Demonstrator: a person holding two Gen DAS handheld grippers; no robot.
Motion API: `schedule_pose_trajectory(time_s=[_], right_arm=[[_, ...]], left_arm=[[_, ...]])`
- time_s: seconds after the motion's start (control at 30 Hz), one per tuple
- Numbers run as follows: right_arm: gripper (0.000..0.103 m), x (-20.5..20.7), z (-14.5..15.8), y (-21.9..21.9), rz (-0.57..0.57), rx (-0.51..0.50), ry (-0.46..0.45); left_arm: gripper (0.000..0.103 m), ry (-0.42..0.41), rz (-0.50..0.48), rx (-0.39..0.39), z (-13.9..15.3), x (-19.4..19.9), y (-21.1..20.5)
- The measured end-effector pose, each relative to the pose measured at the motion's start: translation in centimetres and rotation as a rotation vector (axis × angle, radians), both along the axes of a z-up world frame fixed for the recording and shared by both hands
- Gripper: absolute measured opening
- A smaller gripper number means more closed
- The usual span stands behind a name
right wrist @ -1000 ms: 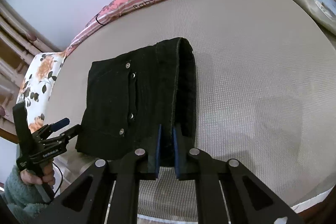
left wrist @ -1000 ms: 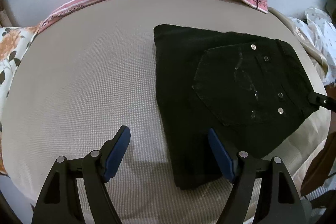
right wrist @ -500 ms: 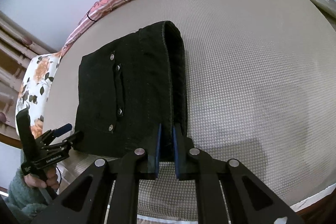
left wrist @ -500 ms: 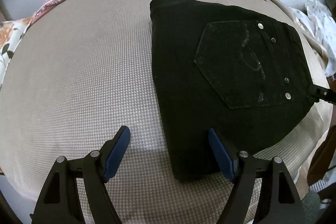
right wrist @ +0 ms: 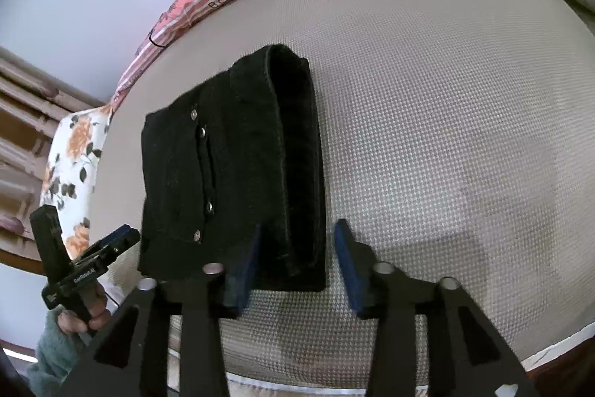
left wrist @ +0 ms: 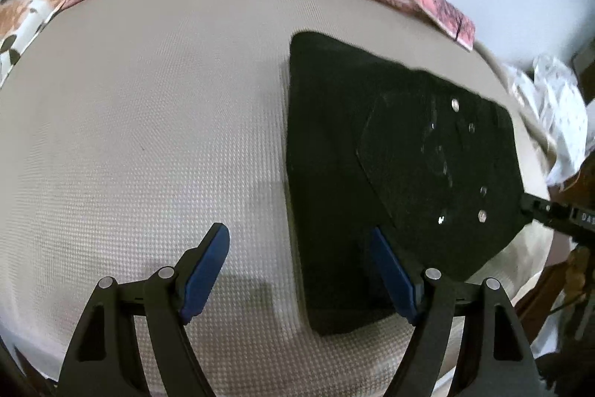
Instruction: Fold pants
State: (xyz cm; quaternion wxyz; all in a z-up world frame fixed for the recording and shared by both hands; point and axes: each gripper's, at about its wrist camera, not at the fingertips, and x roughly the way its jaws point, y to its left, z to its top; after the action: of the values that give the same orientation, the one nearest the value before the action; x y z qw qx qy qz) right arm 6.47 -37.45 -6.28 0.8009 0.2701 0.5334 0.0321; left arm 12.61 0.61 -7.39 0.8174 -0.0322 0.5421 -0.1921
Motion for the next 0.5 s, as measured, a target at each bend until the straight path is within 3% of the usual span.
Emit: schedule_pose_trajectory(time_s=[0.3, 0.5], right_arm=[[0.048, 3.3, -0.7, -0.4, 0.048, 0.032, -0.004], [0.05, 5.0, -2.7, -0.9, 0.094, 0.09, -0.001]], left_arm=[[0.078, 0.087, 0.021, -0.058, -0.7, 2.8, -0.1], [0.077, 0.211, 0.032, -0.2, -2.1, 4.6, 0.4]])
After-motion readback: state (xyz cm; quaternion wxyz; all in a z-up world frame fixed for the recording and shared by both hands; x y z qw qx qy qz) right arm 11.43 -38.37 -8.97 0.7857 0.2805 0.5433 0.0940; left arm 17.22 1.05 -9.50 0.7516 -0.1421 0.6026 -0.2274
